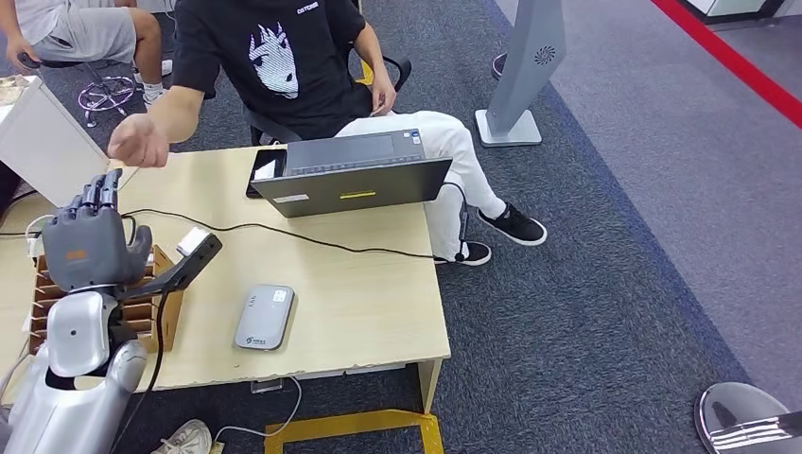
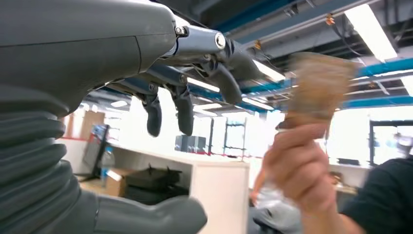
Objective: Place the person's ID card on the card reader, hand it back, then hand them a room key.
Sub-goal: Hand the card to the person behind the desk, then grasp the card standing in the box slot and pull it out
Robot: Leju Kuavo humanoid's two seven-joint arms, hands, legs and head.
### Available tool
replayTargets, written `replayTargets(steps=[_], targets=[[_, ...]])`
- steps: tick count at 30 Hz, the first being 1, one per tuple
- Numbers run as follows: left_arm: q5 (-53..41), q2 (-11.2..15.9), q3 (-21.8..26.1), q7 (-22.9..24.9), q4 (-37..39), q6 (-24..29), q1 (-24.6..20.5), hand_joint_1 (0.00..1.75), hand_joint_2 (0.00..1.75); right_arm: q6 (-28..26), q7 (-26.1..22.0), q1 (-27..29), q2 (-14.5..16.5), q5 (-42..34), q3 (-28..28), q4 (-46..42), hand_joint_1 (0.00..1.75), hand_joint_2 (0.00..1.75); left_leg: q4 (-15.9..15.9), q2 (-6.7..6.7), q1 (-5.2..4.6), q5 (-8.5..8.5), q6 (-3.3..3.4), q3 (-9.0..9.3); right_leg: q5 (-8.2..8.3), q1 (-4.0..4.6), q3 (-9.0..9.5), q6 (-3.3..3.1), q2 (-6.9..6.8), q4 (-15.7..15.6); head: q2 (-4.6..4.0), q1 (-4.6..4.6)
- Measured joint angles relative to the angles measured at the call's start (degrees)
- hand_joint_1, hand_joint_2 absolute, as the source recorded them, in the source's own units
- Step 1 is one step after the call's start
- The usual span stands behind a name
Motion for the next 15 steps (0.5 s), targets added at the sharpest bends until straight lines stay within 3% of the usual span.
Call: replayTargets(steps=[6, 12, 15], targets=[[9.13, -0.91, -1.16, -3.12, -4.83, 1.01, 3.81, 0.0, 1.75, -0.1, -0.08, 0.23, -0.01, 0.32, -0.82, 0.0, 0.0, 1.75, 0.0, 0.01, 0.0, 0.0, 0.0, 0.0, 0.0, 0.0, 0.0, 0.0, 0.0, 0.0, 0.0, -0.01], [10.83, -1.62, -1.65, -4.62, -8.81, 2.25, 7.81, 0.0, 1.75, -0.09, -0.16, 0.45, 0.02, 0.42, -1.4, 0.0, 0.0, 1.75, -0.01, 0.0, 0.0, -0.01, 0.0, -0.02, 0.0, 0.0, -0.03, 0.0, 0.0, 0.0, 0.0, -0.01], [12.86, -1.36, -2.03, -5.15, -11.13, -0.52, 9.1, 0.0, 1.75, -0.09, -0.2, 0.6, 0.02, 0.33, -1.79, 0.01, 0.0, 1.75, -0.01, 0.0, 0.01, 0.0, 0.0, -0.03, 0.0, 0.0, -0.02, 0.0, 0.0, 0.0, 0.0, -0.01]])
